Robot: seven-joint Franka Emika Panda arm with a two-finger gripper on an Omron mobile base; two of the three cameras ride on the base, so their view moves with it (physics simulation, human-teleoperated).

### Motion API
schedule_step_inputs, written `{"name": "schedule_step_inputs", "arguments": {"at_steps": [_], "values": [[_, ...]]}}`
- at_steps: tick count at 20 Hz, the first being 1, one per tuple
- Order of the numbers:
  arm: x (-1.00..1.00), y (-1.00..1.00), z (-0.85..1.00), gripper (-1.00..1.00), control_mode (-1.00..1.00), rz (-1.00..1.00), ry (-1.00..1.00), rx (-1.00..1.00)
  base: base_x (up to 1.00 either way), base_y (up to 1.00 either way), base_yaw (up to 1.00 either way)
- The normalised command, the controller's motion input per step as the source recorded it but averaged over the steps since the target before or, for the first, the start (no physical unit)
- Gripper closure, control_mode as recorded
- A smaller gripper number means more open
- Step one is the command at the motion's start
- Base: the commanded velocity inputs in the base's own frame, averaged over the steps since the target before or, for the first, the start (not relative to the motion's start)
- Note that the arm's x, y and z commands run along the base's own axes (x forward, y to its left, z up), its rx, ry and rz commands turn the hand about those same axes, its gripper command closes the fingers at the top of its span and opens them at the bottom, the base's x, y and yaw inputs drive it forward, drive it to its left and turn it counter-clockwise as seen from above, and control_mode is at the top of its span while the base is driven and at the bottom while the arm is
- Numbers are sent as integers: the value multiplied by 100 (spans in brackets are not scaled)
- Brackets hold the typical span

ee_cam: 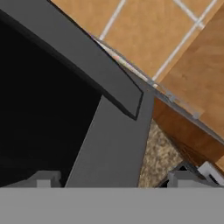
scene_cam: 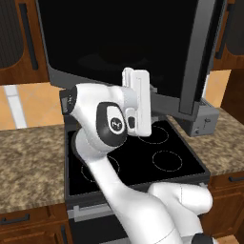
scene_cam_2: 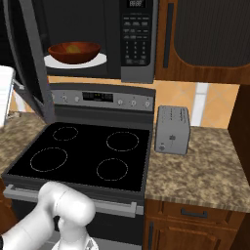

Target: Pick the avocado from the sink and place it in the bowl. Then pick the bowl and place it in the microwave. Then close the microwave door and press the start button.

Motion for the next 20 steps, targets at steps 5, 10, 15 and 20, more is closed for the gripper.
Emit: {"name": "schedule_step_inputs", "arguments": {"at_steps": [5,10,15,20], "values": [[97,-67,1,-100,-100,24,0,0,0,0,0],[100,-32,0,-100,-100,29,0,0,0,0,0],[100,-10,8,-100,-100,25,3,0,0,0,0],[100,0,3,-100,-100,21,5,-1,0,0,0]]}}
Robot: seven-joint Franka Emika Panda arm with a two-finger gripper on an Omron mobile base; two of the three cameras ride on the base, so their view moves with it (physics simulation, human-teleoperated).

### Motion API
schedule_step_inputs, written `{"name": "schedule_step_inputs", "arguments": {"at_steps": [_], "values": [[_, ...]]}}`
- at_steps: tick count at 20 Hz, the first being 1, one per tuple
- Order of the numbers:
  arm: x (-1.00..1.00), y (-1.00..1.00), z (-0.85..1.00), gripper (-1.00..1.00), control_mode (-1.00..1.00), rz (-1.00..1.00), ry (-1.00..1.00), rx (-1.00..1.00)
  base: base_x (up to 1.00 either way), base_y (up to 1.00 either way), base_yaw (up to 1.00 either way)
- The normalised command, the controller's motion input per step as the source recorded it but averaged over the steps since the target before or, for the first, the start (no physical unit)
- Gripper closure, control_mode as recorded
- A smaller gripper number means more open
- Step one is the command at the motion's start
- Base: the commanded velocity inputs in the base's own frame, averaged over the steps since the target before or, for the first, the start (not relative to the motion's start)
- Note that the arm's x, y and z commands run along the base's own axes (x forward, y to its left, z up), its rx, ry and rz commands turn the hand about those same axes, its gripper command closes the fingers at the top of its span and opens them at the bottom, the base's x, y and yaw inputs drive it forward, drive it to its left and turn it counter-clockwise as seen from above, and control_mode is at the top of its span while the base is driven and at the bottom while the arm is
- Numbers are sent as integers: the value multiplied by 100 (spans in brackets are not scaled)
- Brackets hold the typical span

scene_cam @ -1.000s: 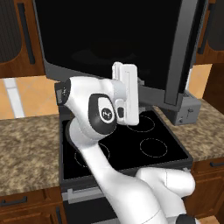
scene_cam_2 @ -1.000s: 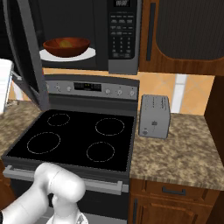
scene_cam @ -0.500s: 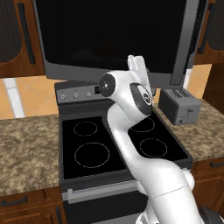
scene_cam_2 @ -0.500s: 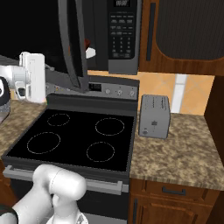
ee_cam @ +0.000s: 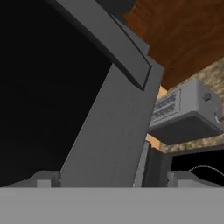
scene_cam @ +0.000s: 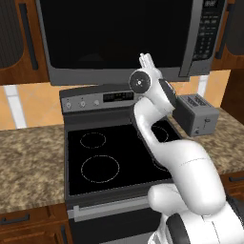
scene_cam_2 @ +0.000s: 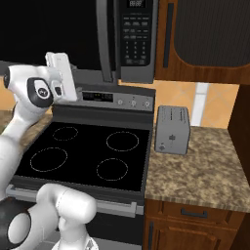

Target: Pick the avocado from the sink and place it in the bowl. Then pick the bowl and place it in the microwave. Then close the microwave door and press the start button.

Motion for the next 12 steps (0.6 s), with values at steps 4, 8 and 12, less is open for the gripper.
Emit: {"name": "schedule_step_inputs", "arguments": {"at_steps": [4,8,12], "values": [[100,0,0,-100,-100,24,0,-4,0,0,0],[48,0,0,-100,-100,27,0,-4,0,0,0],[-55,-3,10,-100,-100,19,0,3,0,0,0]]}}
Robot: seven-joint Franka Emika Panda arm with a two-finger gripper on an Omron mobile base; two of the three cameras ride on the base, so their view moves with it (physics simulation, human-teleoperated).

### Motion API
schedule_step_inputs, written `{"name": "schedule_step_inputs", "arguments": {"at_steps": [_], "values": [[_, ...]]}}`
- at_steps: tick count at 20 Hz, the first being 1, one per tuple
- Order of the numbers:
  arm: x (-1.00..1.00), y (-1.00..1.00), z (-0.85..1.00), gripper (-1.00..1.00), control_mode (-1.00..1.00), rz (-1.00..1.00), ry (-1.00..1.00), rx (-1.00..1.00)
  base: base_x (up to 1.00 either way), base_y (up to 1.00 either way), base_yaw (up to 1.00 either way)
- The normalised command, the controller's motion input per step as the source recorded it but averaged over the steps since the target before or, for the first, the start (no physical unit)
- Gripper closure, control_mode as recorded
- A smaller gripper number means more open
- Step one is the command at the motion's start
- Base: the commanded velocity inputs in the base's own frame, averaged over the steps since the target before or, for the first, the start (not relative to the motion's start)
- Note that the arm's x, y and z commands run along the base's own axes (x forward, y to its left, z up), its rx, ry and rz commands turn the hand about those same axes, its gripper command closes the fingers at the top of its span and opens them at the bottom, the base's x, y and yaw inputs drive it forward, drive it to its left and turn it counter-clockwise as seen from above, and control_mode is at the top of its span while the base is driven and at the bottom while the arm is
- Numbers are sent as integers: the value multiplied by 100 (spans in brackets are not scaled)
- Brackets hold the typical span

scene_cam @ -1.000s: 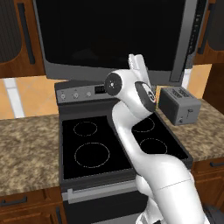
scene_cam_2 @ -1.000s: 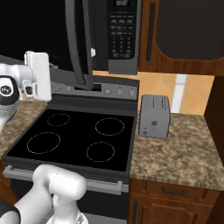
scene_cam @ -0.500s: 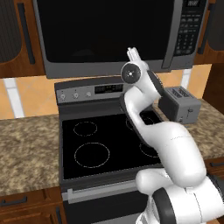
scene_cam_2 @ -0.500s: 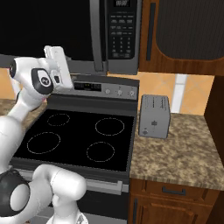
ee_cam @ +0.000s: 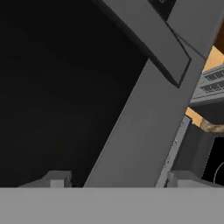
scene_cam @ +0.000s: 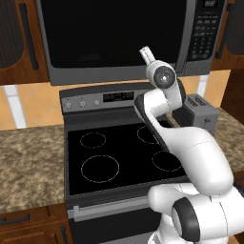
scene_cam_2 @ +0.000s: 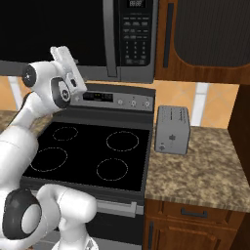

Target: Pick the avocado from the sink and place it in the bowl. Then pick the bowl and place it in the microwave. Then close the microwave door and press the start button.

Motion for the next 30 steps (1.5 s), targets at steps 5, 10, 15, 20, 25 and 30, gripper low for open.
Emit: {"name": "schedule_step_inputs", "arguments": {"at_steps": [5,10,15,20,25,30], "values": [[-100,-22,69,-100,-100,6,0,30,0,0,0],[-100,-67,44,-100,-100,0,2,45,0,0,0],[-70,-59,1,-100,-100,0,-1,39,0,0,0],[-9,-54,-2,100,-100,0,-3,26,0,0,0],[19,-54,-3,100,-100,10,-2,13,0,0,0],[32,-19,-8,100,-100,12,-1,0,0,0,0]]}}
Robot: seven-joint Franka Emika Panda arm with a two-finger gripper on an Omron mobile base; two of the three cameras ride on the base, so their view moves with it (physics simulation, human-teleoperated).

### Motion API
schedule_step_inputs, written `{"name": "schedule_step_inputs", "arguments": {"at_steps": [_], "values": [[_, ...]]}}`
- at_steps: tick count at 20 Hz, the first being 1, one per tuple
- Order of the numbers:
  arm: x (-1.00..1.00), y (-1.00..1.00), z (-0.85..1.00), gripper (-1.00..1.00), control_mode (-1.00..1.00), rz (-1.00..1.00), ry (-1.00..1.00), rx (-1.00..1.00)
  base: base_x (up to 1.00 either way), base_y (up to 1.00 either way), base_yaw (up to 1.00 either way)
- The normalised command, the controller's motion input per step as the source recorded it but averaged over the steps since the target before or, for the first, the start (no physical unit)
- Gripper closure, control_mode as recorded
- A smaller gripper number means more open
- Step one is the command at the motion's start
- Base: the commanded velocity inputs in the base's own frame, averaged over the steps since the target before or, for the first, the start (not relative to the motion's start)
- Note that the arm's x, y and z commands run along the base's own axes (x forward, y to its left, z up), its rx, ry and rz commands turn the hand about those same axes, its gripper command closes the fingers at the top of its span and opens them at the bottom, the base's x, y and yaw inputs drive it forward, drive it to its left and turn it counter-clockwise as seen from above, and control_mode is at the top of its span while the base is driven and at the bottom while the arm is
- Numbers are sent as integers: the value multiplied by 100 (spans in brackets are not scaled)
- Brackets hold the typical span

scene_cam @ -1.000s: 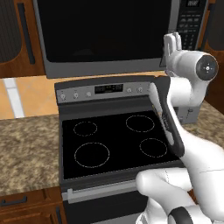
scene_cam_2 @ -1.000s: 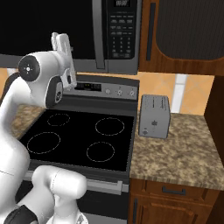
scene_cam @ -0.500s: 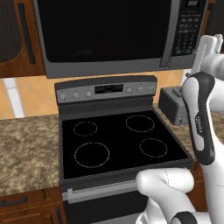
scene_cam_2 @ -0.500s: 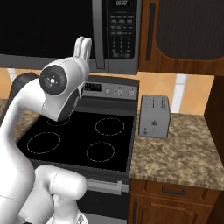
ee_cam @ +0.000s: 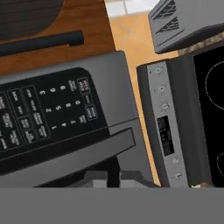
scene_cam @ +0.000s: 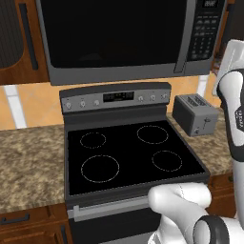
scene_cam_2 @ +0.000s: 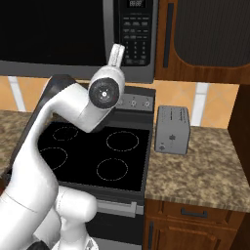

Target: Pick the avocado from the sink and place it in the bowl. Then pick the bowl and place it in the microwave. Then close the microwave door and press the start button.

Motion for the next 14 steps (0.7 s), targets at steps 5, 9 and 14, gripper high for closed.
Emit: {"name": "schedule_step_inputs", "arguments": {"at_steps": [5,9,14], "values": [[86,0,-16,100,-100,0,-6,0,0,0,0],[79,0,-7,100,-100,0,-13,0,0,0,0],[80,-4,0,100,-100,0,-8,0,0,0,0]]}}
